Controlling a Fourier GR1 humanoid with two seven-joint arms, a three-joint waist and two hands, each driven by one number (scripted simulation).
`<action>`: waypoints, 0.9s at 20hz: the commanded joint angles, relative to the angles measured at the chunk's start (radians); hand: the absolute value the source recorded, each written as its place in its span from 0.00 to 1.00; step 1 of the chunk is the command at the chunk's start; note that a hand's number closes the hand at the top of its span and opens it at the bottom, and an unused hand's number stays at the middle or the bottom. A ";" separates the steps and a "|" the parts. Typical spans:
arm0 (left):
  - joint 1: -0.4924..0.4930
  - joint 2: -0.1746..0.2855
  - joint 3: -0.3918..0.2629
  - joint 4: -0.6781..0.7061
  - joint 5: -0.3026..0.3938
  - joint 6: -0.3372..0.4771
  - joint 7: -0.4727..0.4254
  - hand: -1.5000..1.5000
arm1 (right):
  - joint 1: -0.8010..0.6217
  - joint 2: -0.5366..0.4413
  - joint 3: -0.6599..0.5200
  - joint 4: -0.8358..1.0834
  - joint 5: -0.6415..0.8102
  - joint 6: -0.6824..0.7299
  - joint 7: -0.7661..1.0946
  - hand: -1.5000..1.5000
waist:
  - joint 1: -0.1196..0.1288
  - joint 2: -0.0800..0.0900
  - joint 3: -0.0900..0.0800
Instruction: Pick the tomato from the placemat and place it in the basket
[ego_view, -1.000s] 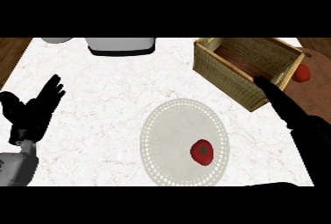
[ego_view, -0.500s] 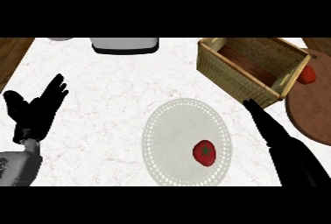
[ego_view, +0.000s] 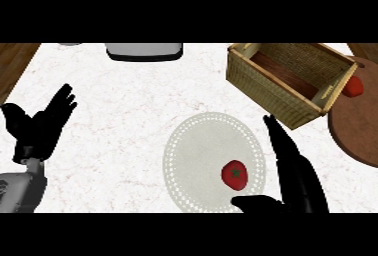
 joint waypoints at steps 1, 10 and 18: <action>-0.021 -0.046 -0.020 -0.024 -0.044 0.036 0.020 0.50 | -0.020 0.054 0.033 0.164 0.079 -0.076 -0.026 0.00 | 0.002 0.000 0.000; 0.026 -0.092 0.000 -0.013 -0.090 0.010 -0.012 0.50 | 0.031 0.005 -0.042 0.245 -0.008 -0.014 -0.103 0.00 | 0.000 0.000 0.000; 0.005 -0.050 0.098 -0.003 -0.065 -0.100 -0.010 0.50 | 0.059 0.019 -0.031 0.231 -0.001 -0.019 -0.150 0.00 | 0.000 0.000 0.000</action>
